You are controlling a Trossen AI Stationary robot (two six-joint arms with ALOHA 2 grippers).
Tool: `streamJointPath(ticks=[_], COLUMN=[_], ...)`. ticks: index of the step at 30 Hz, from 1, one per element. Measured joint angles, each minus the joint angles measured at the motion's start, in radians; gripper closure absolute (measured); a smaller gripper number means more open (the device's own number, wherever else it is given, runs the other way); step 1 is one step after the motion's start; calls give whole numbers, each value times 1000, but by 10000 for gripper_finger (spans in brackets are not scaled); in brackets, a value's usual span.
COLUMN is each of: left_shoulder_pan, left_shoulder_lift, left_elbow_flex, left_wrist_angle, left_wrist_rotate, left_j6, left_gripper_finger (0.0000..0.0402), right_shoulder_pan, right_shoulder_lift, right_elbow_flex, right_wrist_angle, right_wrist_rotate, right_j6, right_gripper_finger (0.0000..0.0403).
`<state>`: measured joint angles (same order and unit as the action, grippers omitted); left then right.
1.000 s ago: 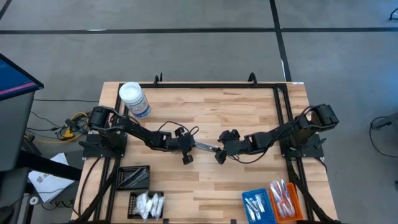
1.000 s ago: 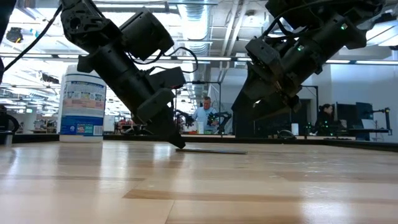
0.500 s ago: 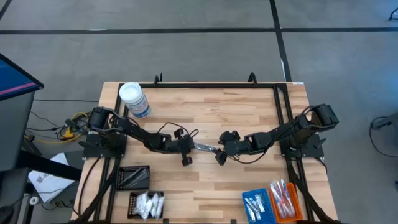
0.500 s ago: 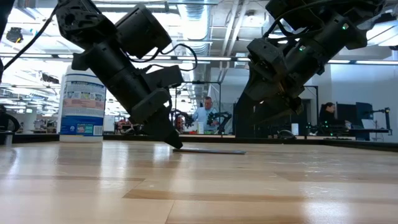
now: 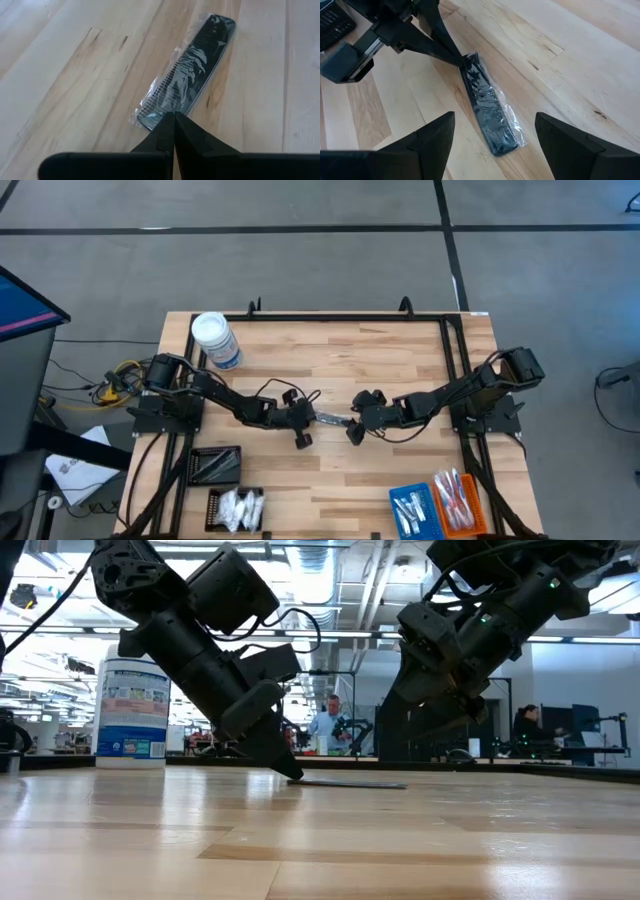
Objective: Pick & Place Travel size toiletries
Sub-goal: Put the black comb into the top black bin
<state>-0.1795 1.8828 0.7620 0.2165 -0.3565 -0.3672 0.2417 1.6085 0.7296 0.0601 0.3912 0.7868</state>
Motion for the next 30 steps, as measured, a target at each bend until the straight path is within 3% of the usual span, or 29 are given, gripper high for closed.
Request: streamJointPath(ticks=[9, 30], left_shoulder_pan=[-24, -51], left_shoulder_lift=[0, -56], left_elbow_flex=[0, -11], left_wrist_angle=[2, -4], left_wrist_rotate=[24, -122], left_j6=[-29, 79], left_gripper_finger=[401, 401], right_shoulder_pan=[0, 0], right_shoulder_lift=[0, 0], right_elbow_flex=[0, 0], right_wrist_angle=[0, -3], right_wrist_rotate=[0, 0], right_j6=[0, 0], right_gripper_finger=[133, 133])
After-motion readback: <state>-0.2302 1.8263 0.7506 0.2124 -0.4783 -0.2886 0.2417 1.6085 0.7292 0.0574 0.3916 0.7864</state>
